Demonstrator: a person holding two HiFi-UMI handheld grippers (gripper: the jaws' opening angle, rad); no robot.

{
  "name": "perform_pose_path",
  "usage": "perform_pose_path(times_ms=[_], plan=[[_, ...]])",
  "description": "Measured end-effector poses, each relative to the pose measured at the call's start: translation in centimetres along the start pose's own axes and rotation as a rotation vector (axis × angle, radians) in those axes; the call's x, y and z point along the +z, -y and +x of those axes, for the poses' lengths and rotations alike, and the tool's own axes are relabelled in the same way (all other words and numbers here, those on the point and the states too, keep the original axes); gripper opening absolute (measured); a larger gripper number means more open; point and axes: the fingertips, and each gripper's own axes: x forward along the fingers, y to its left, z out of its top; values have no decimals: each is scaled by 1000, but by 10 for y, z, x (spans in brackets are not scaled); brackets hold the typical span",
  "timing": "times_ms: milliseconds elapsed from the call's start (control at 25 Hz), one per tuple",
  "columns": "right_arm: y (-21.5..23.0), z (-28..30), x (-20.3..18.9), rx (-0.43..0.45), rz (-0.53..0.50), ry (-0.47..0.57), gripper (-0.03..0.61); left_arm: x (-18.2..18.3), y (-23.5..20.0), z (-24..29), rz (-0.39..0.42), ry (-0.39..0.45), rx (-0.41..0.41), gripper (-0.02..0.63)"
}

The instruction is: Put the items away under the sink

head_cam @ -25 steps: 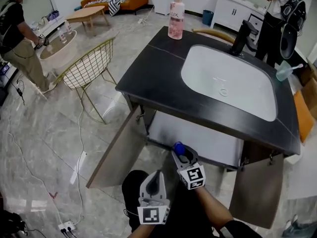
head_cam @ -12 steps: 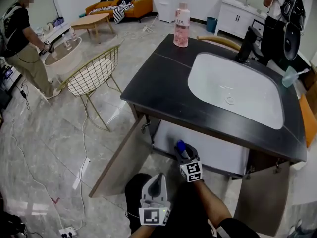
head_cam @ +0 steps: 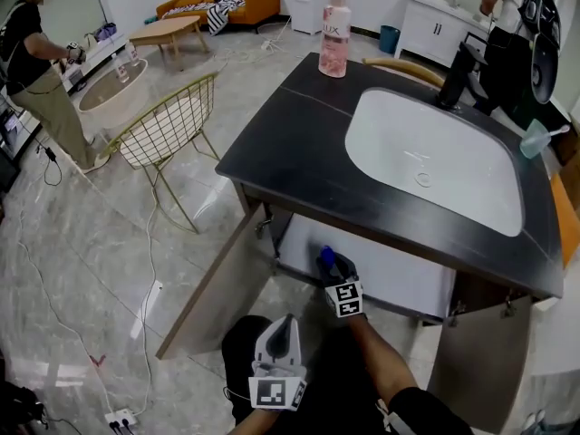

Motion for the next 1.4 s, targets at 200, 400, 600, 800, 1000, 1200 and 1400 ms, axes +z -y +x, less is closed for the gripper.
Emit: perform_pose_path(times_ms=[200, 400, 600, 800, 1000, 1200, 1400], plan=[[4, 12, -11, -5, 11, -13, 152, -3, -2, 1, -4, 6, 7, 12], [4, 18, -18, 6, 6, -15, 152, -1, -3, 4, -1, 14, 8, 12], [10, 23, -29, -15, 22, -22, 152, -1, -4, 5, 7, 16, 8, 12], [11, 23, -31, -14, 35, -12, 152, -3, -6, 4, 1, 13, 13, 12], [12, 21, -33, -21, 30, -7, 152, -5, -5, 3, -8, 10, 12, 12], [12, 24, -41, -5, 48, -46, 159, -5, -5, 2, -5, 17, 17, 11], [8, 17, -39, 11, 36, -76, 229, -2, -4, 1, -13, 25, 15, 12]])
